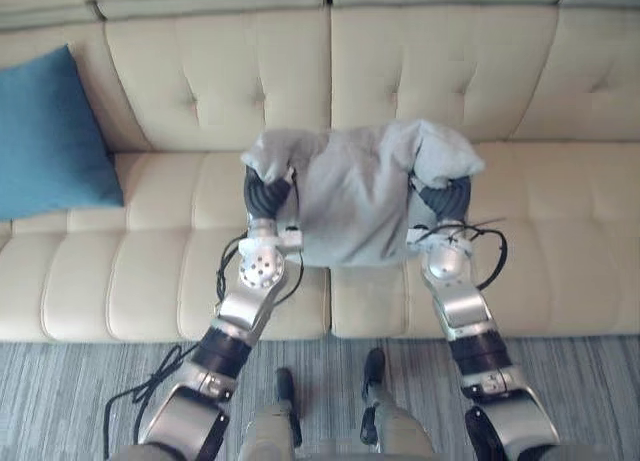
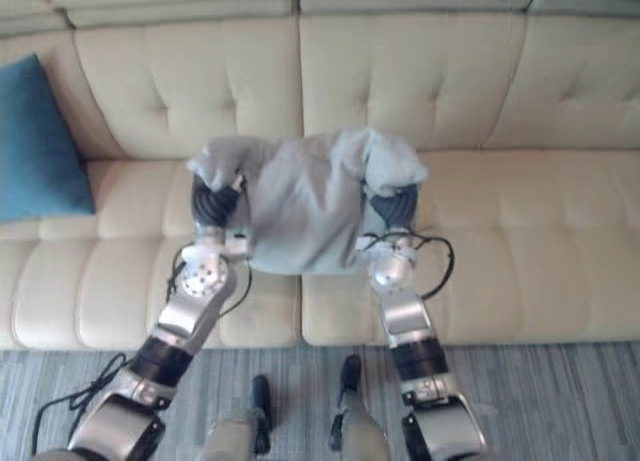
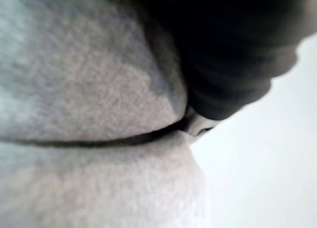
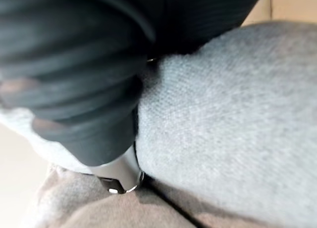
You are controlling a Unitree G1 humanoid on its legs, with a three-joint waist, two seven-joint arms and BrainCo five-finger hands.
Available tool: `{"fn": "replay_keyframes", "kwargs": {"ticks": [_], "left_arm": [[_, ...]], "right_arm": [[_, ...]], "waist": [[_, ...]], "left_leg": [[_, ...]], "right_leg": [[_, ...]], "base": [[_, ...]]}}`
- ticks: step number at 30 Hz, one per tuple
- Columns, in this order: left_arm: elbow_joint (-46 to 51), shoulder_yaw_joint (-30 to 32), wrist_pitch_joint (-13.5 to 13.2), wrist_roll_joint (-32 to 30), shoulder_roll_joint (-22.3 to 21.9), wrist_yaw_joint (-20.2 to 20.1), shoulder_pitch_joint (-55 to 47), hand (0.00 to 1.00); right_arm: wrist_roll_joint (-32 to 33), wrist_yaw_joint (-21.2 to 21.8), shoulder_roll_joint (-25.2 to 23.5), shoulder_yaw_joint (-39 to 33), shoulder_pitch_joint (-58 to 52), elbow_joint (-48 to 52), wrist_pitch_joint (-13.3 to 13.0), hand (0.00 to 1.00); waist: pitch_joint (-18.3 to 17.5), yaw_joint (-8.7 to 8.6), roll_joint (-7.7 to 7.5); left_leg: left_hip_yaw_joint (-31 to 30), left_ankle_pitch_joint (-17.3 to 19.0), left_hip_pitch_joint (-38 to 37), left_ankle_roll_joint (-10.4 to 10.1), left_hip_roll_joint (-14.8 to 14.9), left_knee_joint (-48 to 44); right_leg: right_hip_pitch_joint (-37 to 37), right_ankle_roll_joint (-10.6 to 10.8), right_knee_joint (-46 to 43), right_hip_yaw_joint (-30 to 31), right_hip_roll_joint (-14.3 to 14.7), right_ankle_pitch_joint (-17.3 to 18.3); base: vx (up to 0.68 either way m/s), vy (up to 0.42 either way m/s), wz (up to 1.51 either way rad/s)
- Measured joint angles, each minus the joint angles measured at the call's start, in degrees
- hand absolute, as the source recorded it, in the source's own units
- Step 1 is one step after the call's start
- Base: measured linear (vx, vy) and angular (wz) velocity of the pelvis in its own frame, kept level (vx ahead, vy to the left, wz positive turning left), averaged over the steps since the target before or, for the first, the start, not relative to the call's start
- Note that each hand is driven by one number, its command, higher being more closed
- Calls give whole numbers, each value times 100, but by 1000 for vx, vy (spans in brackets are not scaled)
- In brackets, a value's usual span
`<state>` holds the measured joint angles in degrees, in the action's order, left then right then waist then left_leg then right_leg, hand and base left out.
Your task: Pick up cushions and gather them together orderly.
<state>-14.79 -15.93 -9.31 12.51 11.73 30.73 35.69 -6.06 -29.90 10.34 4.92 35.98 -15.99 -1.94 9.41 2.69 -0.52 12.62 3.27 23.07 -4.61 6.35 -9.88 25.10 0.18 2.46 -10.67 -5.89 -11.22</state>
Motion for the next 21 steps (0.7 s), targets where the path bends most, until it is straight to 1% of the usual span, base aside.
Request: {"fn": "replay_keyframes", "kwargs": {"ticks": [1,3,6,7,8,9,11,13,15,17,20,21], "left_arm": [[-118,53,0,5,36,49,163,100],[-742,251,1,19,112,71,809,100],[-1160,371,-9,103,221,152,1343,100],[-1200,392,-13,117,257,158,1438,100],[-1300,467,-50,118,310,158,1656,0],[-1416,548,-70,118,322,158,1848,0],[-1701,609,-120,117,383,163,2155,0],[-1932,663,-125,113,492,163,2490,0],[-2062,781,-126,111,567,163,2742,0],[-2150,849,-125,111,640,164,2965,0],[-2322,964,-122,111,752,153,3154,0],[-2322,1043,-122,113,784,143,3177,0]], "right_arm": [[20,-9,9,0,195,-126,2,100],[172,-30,96,1,850,-586,21,100],[245,-64,131,-3,1350,-900,29,100],[259,-77,147,-4,1472,-966,20,100],[274,-109,151,-12,1707,-1051,12,0],[274,-132,177,-12,1905,-1150,-36,0],[273,-192,232,-22,2213,-1357,-66,0],[274,-236,340,-30,2473,-1496,-92,0],[299,-276,467,-50,2655,-1526,-109,0],[403,-284,598,-73,2866,-1647,-180,0],[645,-276,701,-252,3038,-1774,-200,0],[779,-262,828,-254,3051,-1775,-211,0]], "waist": [[41,-5,1],[375,-22,21],[600,-78,20],[600,-100,20],[618,-129,18],[646,-150,24],[715,-159,38],[844,-209,39],[895,-244,23],[933,-249,27],[988,-263,28],[988,-263,28]], "left_leg": [[12,-6,93,5,0,-27],[34,-88,202,6,-7,-29],[26,-136,383,-2,-5,-4],[27,-155,461,3,-10,11],[29,-208,569,17,-38,67],[30,-253,621,22,-72,132],[54,-286,662,28,-106,182],[31,-295,701,41,-113,183],[22,-319,808,64,-135,184],[18,-359,926,76,-166,200],[-14,-394,936,77,-175,247],[-41,-418,930,72,-179,287]], "right_leg": [[107,-4,-15,17,-2,-22],[223,-15,-14,43,-9,-96],[416,-16,1,56,-2,-169],[502,-5,9,79,-3,-197],[610,9,67,112,-12,-258],[638,29,190,143,-19,-356],[701,38,214,188,-40,-386],[711,120,253,246,-47,-459],[825,164,253,306,-68,-491],[943,177,255,342,-100,-501],[958,177,255,333,-105,-501],[958,177,255,329,-106,-501]], "base": [[-78,-8,-7],[-60,-6,-4],[-13,-3,1],[0,0,0],[-17,6,6],[-12,12,3],[-25,35,-1],[-32,38,3],[-35,42,6],[-37,44,6],[-37,35,5],[-23,30,7]]}}
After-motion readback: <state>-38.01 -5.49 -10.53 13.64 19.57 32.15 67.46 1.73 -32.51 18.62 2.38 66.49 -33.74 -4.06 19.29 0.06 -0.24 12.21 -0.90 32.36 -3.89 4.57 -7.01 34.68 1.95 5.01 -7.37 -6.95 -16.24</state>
